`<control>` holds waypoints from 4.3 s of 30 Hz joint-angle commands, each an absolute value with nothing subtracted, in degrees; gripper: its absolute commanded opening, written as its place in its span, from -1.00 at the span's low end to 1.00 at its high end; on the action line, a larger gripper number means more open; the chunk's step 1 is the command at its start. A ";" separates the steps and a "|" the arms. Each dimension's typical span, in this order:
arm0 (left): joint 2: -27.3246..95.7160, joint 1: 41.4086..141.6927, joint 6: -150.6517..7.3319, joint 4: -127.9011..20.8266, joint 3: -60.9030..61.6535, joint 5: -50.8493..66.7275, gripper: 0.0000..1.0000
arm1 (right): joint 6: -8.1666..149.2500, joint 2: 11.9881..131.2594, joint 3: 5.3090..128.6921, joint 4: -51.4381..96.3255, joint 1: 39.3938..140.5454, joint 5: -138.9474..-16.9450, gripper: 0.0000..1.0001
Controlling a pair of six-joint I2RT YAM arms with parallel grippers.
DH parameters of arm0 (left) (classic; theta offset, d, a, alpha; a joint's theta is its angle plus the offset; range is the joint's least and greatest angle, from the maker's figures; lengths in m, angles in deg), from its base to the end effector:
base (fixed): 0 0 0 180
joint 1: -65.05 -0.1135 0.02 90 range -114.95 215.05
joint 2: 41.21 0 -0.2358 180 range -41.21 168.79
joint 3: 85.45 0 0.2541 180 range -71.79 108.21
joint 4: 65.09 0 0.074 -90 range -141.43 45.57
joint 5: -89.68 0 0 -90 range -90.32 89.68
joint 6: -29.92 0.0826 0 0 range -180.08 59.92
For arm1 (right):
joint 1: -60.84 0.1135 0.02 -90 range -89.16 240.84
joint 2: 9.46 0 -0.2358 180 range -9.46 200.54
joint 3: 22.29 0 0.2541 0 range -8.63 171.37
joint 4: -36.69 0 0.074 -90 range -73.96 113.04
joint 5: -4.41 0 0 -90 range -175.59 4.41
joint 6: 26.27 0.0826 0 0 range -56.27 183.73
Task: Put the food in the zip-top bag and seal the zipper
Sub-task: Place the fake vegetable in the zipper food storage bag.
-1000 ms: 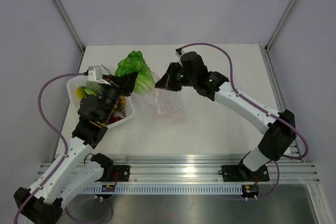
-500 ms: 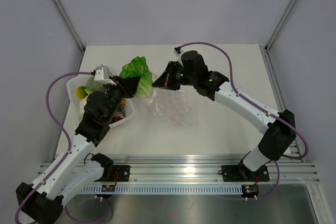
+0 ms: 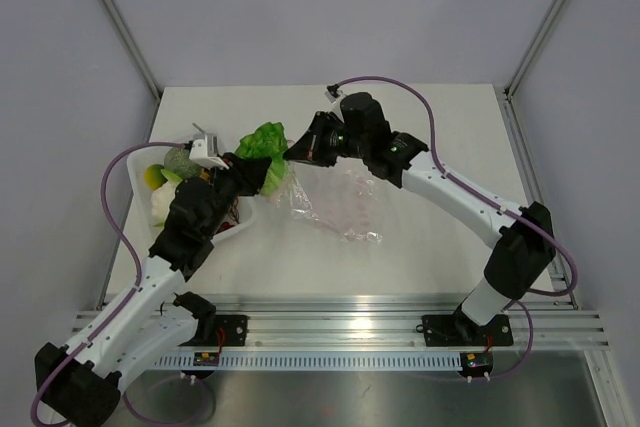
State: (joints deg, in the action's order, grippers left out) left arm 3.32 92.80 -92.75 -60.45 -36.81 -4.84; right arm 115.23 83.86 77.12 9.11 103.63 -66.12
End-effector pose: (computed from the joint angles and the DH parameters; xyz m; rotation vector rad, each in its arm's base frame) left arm 0.2346 -0.1161 0.2956 -0.1337 1.6267 -0.7575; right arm 0.2951 0.3107 0.3202 -0.0888 2.2030 1.3488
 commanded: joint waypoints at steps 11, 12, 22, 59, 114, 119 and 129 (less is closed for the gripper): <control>2.56 92.82 -93.76 -60.67 -33.83 -7.87 -1.00 | 118.75 88.88 73.81 32.15 102.94 -60.72 -1.00; 2.47 92.74 -93.05 -59.53 -33.13 -9.27 -1.00 | 118.83 89.68 73.89 33.14 102.94 -60.11 -1.00; 0.80 90.54 -88.20 -54.42 -29.87 -11.93 -1.00 | 121.82 98.65 79.35 41.75 104.00 -55.36 -1.00; -1.57 85.62 -115.79 -50.22 -36.98 -14.03 -1.00 | 135.35 97.59 64.84 75.33 104.08 -56.93 -1.00; 0.27 82.01 -121.87 -74.11 -52.37 3.72 -1.00 | 139.49 98.12 63.79 80.43 104.26 -54.47 -1.00; 2.91 82.01 -121.34 -72.45 -50.53 6.35 -1.00 | 139.49 98.38 64.49 80.26 104.35 -54.39 -1.00; 3.00 82.01 -118.46 -67.34 -45.53 7.23 -0.90 | 139.05 97.95 64.76 80.17 104.44 -54.30 -1.00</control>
State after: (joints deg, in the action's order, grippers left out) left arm 3.74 82.11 -121.25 -66.90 -49.16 4.10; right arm 139.06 99.25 62.52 75.86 103.65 -54.47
